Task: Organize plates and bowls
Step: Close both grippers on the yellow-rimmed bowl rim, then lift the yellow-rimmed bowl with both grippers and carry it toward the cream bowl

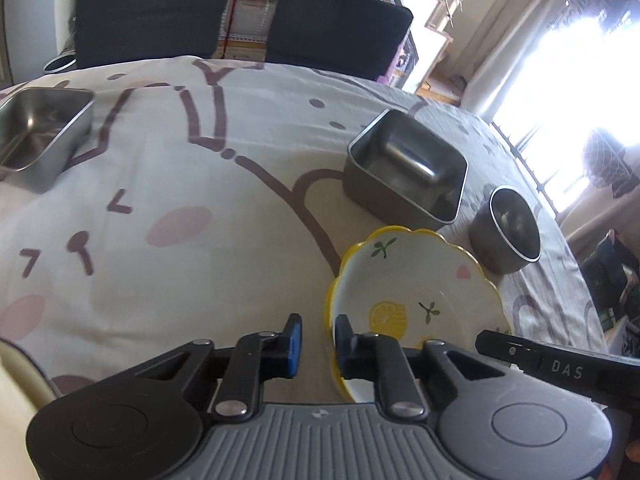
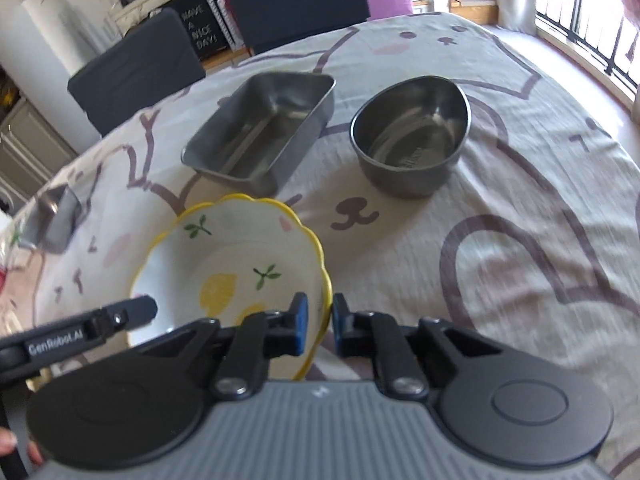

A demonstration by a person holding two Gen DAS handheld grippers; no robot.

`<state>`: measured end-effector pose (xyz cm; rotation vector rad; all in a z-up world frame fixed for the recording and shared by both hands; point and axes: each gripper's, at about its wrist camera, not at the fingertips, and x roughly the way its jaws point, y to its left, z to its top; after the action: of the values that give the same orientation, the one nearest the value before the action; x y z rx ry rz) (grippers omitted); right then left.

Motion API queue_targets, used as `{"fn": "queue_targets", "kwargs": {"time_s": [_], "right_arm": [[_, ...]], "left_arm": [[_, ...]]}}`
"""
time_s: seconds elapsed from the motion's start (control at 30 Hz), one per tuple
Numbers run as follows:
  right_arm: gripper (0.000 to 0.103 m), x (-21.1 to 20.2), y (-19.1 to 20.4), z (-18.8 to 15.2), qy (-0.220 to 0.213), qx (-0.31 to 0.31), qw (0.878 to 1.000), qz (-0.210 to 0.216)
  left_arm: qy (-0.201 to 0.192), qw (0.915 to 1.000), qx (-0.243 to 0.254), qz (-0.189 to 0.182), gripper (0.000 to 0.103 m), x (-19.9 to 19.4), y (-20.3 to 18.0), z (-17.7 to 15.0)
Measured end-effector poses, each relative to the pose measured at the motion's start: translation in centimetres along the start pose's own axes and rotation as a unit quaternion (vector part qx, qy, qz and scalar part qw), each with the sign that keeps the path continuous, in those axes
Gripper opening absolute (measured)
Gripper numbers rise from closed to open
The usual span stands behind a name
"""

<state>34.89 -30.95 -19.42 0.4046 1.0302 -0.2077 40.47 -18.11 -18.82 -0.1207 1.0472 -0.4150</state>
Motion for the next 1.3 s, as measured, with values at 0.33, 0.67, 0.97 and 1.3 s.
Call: {"fn": "queue_targets", "kwargs": {"time_s": [0.33,0.67,0.97,1.3], "right_arm": [[0.012,1.4,-0.3,0.5,0.014,-0.01,1.0,0.008],[0.012,0.3,0.3,-0.1,0.021,-0.038,0.999,0.003],[0.011,-4.8,1.6,-0.6,-0.029,-0.047,0.998,0.02],[0.011,-10.4,4.7,-2.6,-0.076,-0.06,0.994,0.051]], "left_arm": [[0.01,0.9998,0.014,-0.013,0.011,1.3,-0.5,0.0],[0.004,0.9994,0.034,-0.005,0.009,0.0,-1.1,0.0],[-0.052,0.9979,0.037,-0.004,0.008,-5.7,-1.4,-0.2],[-0.1,0.9945,0.03,0.012,0.008,-12.3,0.0,-1.5]]}}
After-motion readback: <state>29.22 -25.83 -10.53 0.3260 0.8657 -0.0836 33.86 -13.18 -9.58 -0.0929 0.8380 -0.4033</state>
